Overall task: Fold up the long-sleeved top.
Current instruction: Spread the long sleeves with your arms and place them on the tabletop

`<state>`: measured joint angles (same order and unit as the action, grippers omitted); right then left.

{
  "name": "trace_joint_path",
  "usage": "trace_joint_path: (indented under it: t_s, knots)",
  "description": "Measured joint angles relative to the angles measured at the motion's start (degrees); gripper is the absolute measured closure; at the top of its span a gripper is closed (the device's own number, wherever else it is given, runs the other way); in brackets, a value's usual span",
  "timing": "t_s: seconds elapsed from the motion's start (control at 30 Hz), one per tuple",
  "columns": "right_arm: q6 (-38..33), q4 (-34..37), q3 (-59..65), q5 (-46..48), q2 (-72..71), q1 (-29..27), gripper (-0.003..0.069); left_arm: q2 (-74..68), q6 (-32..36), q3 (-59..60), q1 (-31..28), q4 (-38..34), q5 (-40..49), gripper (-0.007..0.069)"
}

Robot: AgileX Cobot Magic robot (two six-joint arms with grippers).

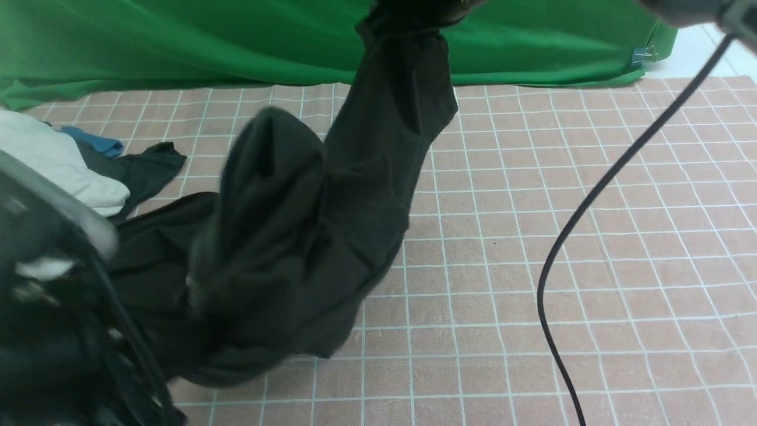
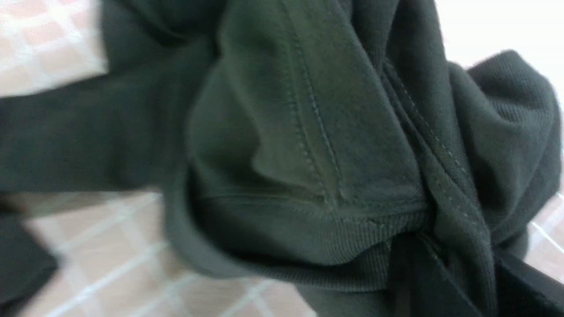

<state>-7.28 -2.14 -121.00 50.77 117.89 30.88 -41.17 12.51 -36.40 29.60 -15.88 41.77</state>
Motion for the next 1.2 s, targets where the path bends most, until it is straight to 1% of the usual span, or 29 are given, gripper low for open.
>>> trace_joint_path:
  t_s: [0.07,0.1,0.17,0.27,0.3,0.33,0.4,0.43,0.47,0.5,0.53,0.57,0.6,0.63,0.67,0.7,0.73,0.77,0.8,0.83,0.87,0.9,0.93,1.0,1.07,1.1,1.13,1.17,1.2]
  knots:
    - [-0.2,0.4,0.0,-2.1,1.9,-1.3,0.0592,-2.5,5.2,2.8,0.0,-6.5,-2.0,0.0556]
    - [-0.3,0.4,0.0,-2.2,2.1,-1.5,0.0592,-3.1,6.4,3.3,0.0,-7.7,-2.4,0.0556]
    - [-0.3,0.7,0.0,-3.2,3.9,-2.6,0.0592,-7.0,12.6,5.5,0.0,-13.1,-4.3,0.0556]
    - [-0.5,1.2,0.0,-3.0,5.5,-3.8,0.0592,-11.9,17.8,6.4,0.0,-17.1,-6.0,0.0556]
    - [-0.5,1.2,0.1,-2.4,5.8,-4.2,0.0592,-14.3,20.2,6.5,-0.1,-20.0,-6.3,0.0556]
    - [-0.5,1.2,0.1,-2.2,5.8,-4.3,0.0592,-14.3,20.2,6.5,-0.1,-20.0,-6.3,0.0556]
    - [-0.4,1.3,0.1,-0.3,5.8,-5.4,0.0574,-18.7,28.6,6.5,-0.1,-28.4,-6.5,0.0549]
    - [-0.4,1.3,0.1,-0.3,5.8,-5.4,0.0571,-19.0,29.5,6.5,-0.1,-29.0,-6.4,0.0547]
    - [0.3,0.5,0.1,0.4,5.7,-6.1,0.054,-21.0,34.8,6.5,-0.1,-32.5,-5.1,0.0522]
    - [0.9,-0.8,0.1,0.5,5.5,-6.6,0.0501,-22.4,37.8,6.5,-0.1,-34.0,-2.8,0.0494]
    - [1.6,-1.9,-0.1,1.0,5.2,-7.1,0.0458,-23.5,39.5,6.6,0.0,-34.7,-0.4,0.0455]
    - [2.3,-3.2,-0.1,2.3,4.8,-7.6,0.0392,-24.8,40.8,6.7,0.0,-35.2,1.7,0.0406]
    - [3.0,-4.4,-0.2,3.9,4.3,-8.0,0.0302,-26.0,41.7,6.8,0.0,-35.3,2.9,0.0348]
    - [3.2,-5.1,-0.3,5.9,3.7,-8.2,0.0242,-27.0,42.1,6.8,0.0,-35.4,3.5,0.0284]
    - [3.3,-5.9,-0.3,7.8,2.9,-8.4,0.016,-28.0,42.6,6.9,0.0,-35.6,3.7,0.0216]
    - [3.2,-6.0,-0.3,8.6,2.6,-8.4,0.0139,-28.2,42.7,6.9,0.0,-35.7,3.7,0.0188]
    - [3.4,-6.6,-0.3,11.6,1.0,-8.4,0.0088,-28.9,42.8,6.9,0.0,-35.8,3.8,0.0082]
    - [3.4,-6.7,-0.3,12.3,0.6,-8.4,0.0085,-28.9,42.8,6.9,0.0,-35.8,3.8,0.0069]
    - [4.0,-6.8,-0.3,15.8,-1.8,-8.3,0.0103,-28.6,42.7,6.4,0.0,-35.3,4.6,-0.0022]
    - [4.2,-6.8,-0.3,16.1,-2.1,-8.2,0.0108,-28.5,42.6,6.3,0.0,-35.2,4.6,-0.0022]
    - [5.1,-6.8,0.1,17.6,-4.2,-7.8,0.0144,-27.5,41.4,4.8,0.0,-33.5,6.1,-0.0048]
    - [5.2,-6.8,0.2,17.7,-4.5,-7.7,0.0149,-27.1,40.9,4.2,0.0,-32.9,6.3,-0.0049]
    - [5.9,-6.3,1.4,18.2,-6.7,-7.0,0.0179,-25.6,38.6,2.2,0.0,-30.5,7.8,-0.0059]
    - [6.4,-5.4,4.4,18.5,-10.8,-5.1,0.0208,-22.4,32.3,-2.4,0.0,-23.7,10.0,-0.0051]
    - [6.9,-5.1,6.8,18.6,-13.6,-3.3,0.0216,-19.7,26.8,-6.0,0.0,-16.7,10.8,-0.0024]
    - [7.6,-4.8,10.7,18.6,-16.5,-0.3,0.0219,-17.0,18.7,-9.5,0.0,-8.1,11.0,0.0043]
    - [7.9,-4.4,14.0,18.6,-18.0,2.3,0.022,-15.1,13.6,-11.6,0.0,-1.4,11.1,0.01]
    - [8.0,-4.2,17.0,18.6,-19.5,5.1,0.0221,-12.9,7.4,-13.7,0.0,6.4,11.1,0.0182]
    - [8.1,-4.1,20.1,18.6,-20.2,6.9,0.0221,-11.6,3.5,-15.0,0.0,11.2,11.4,0.0244]
